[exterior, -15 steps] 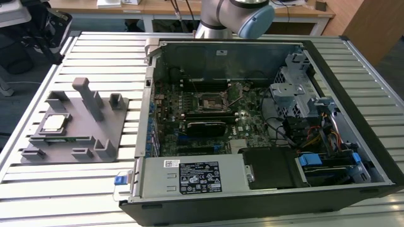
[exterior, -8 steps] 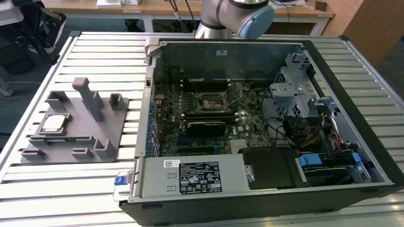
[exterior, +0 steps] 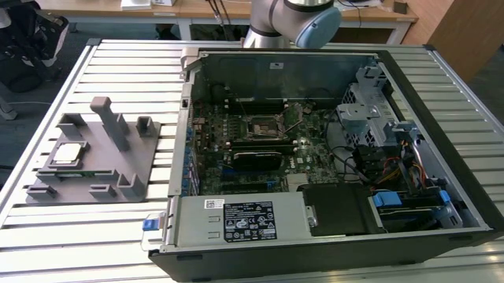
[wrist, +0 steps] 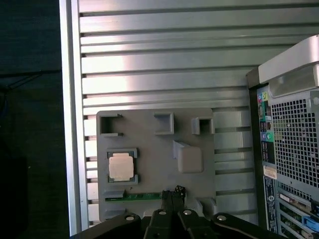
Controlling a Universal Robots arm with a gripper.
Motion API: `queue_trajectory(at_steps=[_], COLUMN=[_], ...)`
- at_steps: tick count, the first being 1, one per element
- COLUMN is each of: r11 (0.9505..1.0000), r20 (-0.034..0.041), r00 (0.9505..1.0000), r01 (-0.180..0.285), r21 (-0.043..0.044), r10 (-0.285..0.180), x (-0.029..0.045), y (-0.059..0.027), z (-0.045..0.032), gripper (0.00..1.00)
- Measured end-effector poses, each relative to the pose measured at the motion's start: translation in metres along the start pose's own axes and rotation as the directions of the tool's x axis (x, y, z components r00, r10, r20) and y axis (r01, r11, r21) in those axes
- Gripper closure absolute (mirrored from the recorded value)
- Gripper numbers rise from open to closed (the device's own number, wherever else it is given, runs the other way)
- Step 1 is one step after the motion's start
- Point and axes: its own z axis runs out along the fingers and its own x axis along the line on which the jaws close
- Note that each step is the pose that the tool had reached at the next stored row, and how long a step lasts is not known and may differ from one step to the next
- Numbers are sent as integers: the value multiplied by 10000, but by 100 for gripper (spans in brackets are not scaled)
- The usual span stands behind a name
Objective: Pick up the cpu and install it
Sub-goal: 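Reach for the cpu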
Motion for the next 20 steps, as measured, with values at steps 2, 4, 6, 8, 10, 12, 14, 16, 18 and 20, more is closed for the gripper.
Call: queue_trajectory(at_steps=[2, 4, 6, 8, 10, 12, 14, 16, 18, 20], r11=[10000, 10000, 10000, 10000, 10000, 10000, 10000, 10000, 10000, 10000], r20=[-2, 0, 0, -1, 1, -1, 0, -2, 0, 0], r00=[10000, 10000, 10000, 10000, 10000, 10000, 10000, 10000, 10000, 10000], r01=[-3, -5, -5, -8, -9, -9, -8, -8, -9, -9], r21=[2, 1, 0, 1, 0, 1, 0, 2, 1, 1], r10=[3, 5, 5, 8, 9, 9, 8, 8, 9, 9], x=[69, 142, 220, 304, 387, 462, 532, 599, 650, 682], y=[-1, -6, -12, -18, -24, -30, -35, -40, -42, -43], z=[-1, 0, 1, 1, 4, 8, 14, 19, 23, 25], gripper=[89, 89, 89, 89, 89, 89, 89, 89, 89, 89])
